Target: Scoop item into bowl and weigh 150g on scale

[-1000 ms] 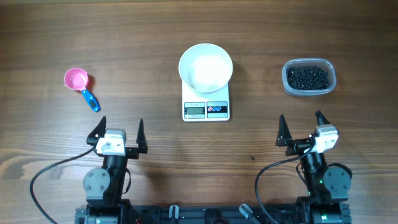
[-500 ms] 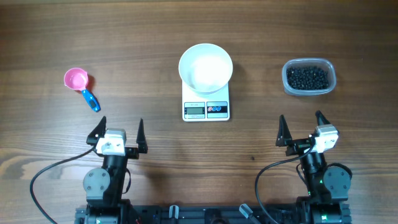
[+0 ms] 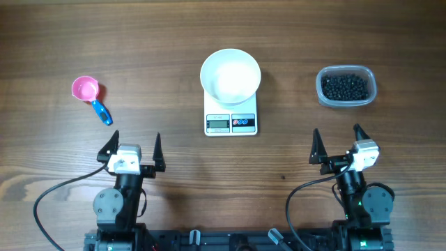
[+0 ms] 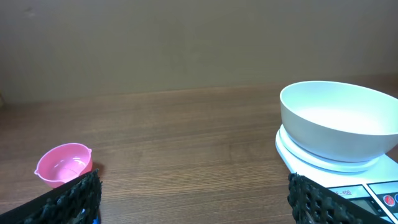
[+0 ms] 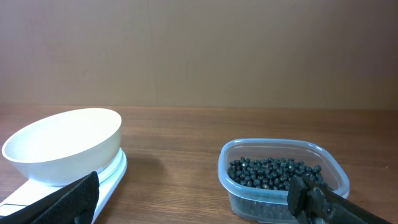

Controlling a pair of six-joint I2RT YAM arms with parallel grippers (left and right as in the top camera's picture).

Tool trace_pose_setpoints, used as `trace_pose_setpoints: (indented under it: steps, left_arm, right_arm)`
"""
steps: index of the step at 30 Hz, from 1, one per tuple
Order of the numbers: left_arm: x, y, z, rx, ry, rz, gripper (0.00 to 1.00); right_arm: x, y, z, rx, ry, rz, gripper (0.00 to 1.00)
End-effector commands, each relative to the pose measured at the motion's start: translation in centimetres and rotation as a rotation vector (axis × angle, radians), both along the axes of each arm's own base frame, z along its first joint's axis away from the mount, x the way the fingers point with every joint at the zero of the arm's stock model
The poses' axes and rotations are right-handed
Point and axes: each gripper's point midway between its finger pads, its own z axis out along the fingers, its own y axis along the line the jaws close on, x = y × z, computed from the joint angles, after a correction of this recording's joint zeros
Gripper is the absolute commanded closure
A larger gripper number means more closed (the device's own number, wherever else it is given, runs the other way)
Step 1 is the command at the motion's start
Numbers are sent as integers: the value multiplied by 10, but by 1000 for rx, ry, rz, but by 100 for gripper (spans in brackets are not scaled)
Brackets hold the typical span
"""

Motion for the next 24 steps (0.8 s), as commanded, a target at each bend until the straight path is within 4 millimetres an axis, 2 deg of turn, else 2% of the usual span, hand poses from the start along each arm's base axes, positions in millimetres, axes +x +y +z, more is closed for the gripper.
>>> trace_pose_setpoints:
  steps: [1, 11, 16, 24]
  left_arm:
    - [0, 3, -4, -8, 3, 16, 0]
    - [1, 2, -2, -10, -2, 16, 0]
    - [0, 2, 3, -115, -5, 23, 0]
    - [1, 2, 29, -163, -1, 23, 1]
  right_arm:
    - [-2, 9, 2, -4, -11, 51, 0]
    - [-6, 26, 4, 76, 22, 151, 0]
    - [-8, 31, 6, 81, 90, 182, 0]
    - [1, 41, 39, 90, 162, 237, 0]
